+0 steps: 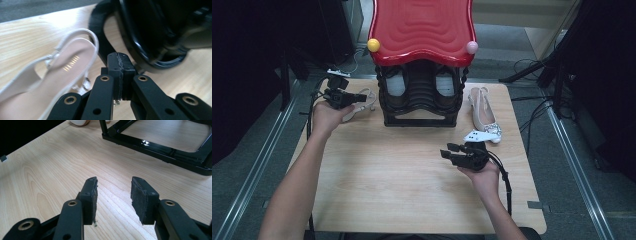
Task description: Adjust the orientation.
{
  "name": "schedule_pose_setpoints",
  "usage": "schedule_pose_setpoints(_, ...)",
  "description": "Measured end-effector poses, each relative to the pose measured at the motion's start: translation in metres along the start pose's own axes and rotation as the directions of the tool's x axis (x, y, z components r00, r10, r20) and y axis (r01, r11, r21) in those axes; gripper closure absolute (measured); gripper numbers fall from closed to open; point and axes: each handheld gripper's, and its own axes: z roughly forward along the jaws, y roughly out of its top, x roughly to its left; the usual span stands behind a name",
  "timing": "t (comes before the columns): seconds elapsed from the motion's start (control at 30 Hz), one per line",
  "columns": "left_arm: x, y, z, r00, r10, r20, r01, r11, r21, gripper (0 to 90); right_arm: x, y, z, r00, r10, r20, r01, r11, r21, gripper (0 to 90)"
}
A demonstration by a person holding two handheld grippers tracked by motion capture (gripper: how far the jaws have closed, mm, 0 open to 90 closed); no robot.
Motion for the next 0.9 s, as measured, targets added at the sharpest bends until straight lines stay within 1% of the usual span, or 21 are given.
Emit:
schedule_pose_setpoints(0.03, 0.003, 0.001, 0.001, 0.9999, -0.015, -0.009, 0.014, 0.9998, -0.015, 89.8, 0.0, 0.0, 0.0, 1.0, -0.002, 0.0, 0.002, 1.0, 0.002, 58.0)
schedule_pose_setpoints(0.1, 0.011, 0.0, 0.002, 0.9988, -0.046, -0.015, 0.046, 0.9986, -0.028, 89.8, 0.0, -0.001, 0.0, 1.0, 0.0, 0.002, 0.0, 1.0, 0.004, 58.0)
schedule_pose_setpoints(0.13, 0.015, -0.002, 0.005, 0.9981, -0.058, -0.019, 0.058, 0.998, -0.026, 89.8, 0.0, -0.001, 0.001, 1.0, 0.0, 0.003, 0.0, 1.0, 0.006, 58.0)
schedule_pose_setpoints(0.17, 0.019, -0.003, 0.008, 0.9976, -0.063, -0.028, 0.063, 0.998, -0.01, 89.8, 0.0, -0.001, 0.001, 1.0, 0.001, 0.003, -0.001, 1.0, 0.007, 58.0)
schedule_pose_setpoints(0.23, 0.023, -0.006, 0.014, 0.9968, -0.065, -0.045, 0.066, 0.9978, 0.005, 89.8, 0.0, -0.001, 0.001, 1.0, -0.001, 0.006, 0.001, 1.0, 0.009, 58.0)
schedule_pose_setpoints(0.33, 0.03, -0.008, 0.022, 0.9953, -0.084, -0.048, 0.084, 0.9964, 0.003, 89.8, 0.0, -0.002, 0.0, 0.9999, -0.005, 0.011, 0.004, 1.0, 0.014, 58.0)
schedule_pose_setpoints(0.37, 0.032, -0.009, 0.024, 0.995, -0.086, -0.05, 0.087, 0.9961, 0.014, 89.8, 0.001, -0.002, 0.0, 0.9999, -0.005, 0.013, 0.005, 1.0, 0.017, 58.0)
schedule_pose_setpoints(0.43, 0.033, -0.011, 0.03, 0.9936, -0.104, -0.044, 0.105, 0.9941, 0.027, 89.8, 0.0, -0.003, 0.001, 0.9999, -0.004, 0.013, 0.004, 1.0, 0.021, 58.0)
schedule_pose_setpoints(0.47, 0.032, -0.012, 0.033, 0.9934, -0.107, -0.043, 0.108, 0.9935, 0.035, 89.9, 0.0, -0.003, 0.001, 0.9999, -0.004, 0.015, 0.004, 1.0, 0.023, 57.8)
schedule_pose_setpoints(0.53, 0.03, -0.014, 0.036, 0.9947, -0.097, -0.034, 0.099, 0.9937, 0.054, 89.8, 0.0, -0.003, 0.002, 0.9999, -0.007, 0.015, 0.007, 1.0, 0.027, 57.7)
schedule_pose_setpoints(0.6, 0.028, -0.015, 0.038, 0.9963, -0.083, -0.024, 0.085, 0.9937, 0.073, 89.8, -0.001, -0.004, 0.002, 0.9999, -0.003, 0.016, 0.003, 1.0, 0.028, 57.4)
schedule_pose_setpoints(0.63, 0.028, -0.016, 0.038, 0.9969, -0.074, -0.026, 0.076, 0.9941, 0.077, 89.8, -0.001, -0.004, 0.002, 0.9999, -0.003, 0.016, 0.003, 1.0, 0.026, 57.2)
schedule_pose_setpoints(0.73, 0.029, -0.018, 0.038, 0.9963, -0.085, -0.015, 0.086, 0.9932, 0.079, 89.6, 0.0, -0.004, 0.002, 0.9999, -0.004, 0.014, 0.004, 1.0, 0.025, 57.0)
schedule_pose_setpoints(0.8, 0.028, -0.019, 0.037, 0.997, -0.076, -0.011, 0.077, 0.993, 0.089, 89.3, 0.0, -0.004, 0.002, 0.9999, -0.006, 0.014, 0.006, 1.0, 0.026, 56.9)
schedule_pose_setpoints(0.83, 0.027, -0.02, 0.037, 0.9969, -0.078, -0.014, 0.079, 0.993, 0.088, 89.3, 0.0, -0.004, 0.002, 0.9999, -0.006, 0.013, 0.006, 1.0, 0.026, 56.9)
schedule_pose_setpoints(0.9, 0.027, -0.02, 0.036, 0.9972, -0.075, -0.008, 0.075, 0.9922, 0.1, 89.4, 0.0, -0.004, 0.002, 0.9999, -0.007, 0.013, 0.006, 1.0, 0.025, 57.0)
